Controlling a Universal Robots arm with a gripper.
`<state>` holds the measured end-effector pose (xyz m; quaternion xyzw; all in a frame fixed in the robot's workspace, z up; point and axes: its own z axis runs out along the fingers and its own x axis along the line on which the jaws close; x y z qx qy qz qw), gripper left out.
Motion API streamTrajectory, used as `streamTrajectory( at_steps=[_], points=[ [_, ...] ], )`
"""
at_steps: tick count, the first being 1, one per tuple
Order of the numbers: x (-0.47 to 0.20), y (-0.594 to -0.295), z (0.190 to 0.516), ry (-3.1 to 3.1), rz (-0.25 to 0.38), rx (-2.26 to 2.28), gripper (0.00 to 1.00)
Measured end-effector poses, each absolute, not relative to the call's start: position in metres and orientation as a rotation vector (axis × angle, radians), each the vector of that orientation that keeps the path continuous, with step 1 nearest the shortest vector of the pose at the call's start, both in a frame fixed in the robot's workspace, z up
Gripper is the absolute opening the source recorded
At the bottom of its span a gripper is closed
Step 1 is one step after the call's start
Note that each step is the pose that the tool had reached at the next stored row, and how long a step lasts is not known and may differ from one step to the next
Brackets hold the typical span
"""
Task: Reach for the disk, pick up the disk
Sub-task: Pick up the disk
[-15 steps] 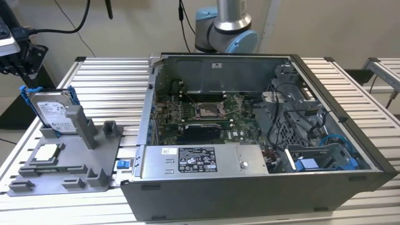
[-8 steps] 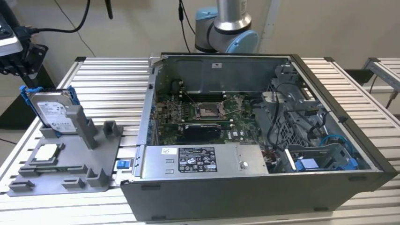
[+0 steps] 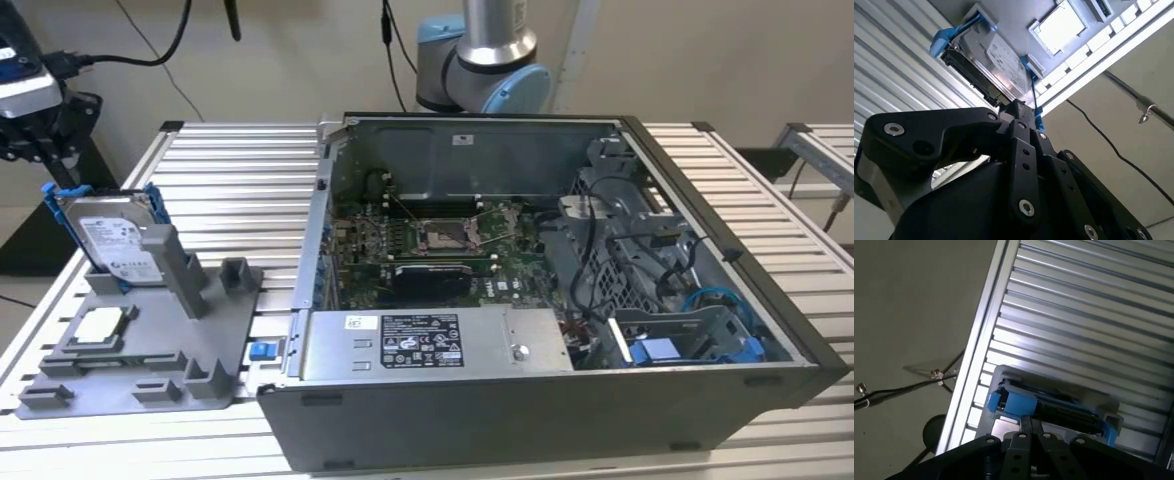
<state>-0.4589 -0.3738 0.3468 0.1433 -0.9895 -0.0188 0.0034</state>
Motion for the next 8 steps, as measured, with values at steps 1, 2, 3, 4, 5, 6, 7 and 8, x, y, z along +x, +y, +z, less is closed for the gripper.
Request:
streamTrajectory(
  at_steps=[1, 2, 3, 4, 5, 6, 7, 8],
  points=[
    [-0.4589, -0.3738, 0.3468, -3.097, -0.059, 0.477, 0.0],
    [-0.4589, -0.3738, 0.3468, -3.093, -0.059, 0.505, 0.0],
    [-0.4589, -0.3738, 0.3469, -3.087, -0.059, 0.534, 0.0],
    [-0.4589, -0.3738, 0.3468, -3.082, -0.058, 0.562, 0.0],
    [-0.4589, -0.3738, 0.3468, -3.076, -0.058, 0.59, 0.0],
    [-0.4589, -0.3738, 0.3468, -3.07, -0.058, 0.619, 0.0],
    [-0.4589, -0.3738, 0.3468, -3.064, -0.058, 0.646, 0.0],
    [-0.4589, -0.3738, 0.3468, -3.058, -0.058, 0.675, 0.0]
  ],
)
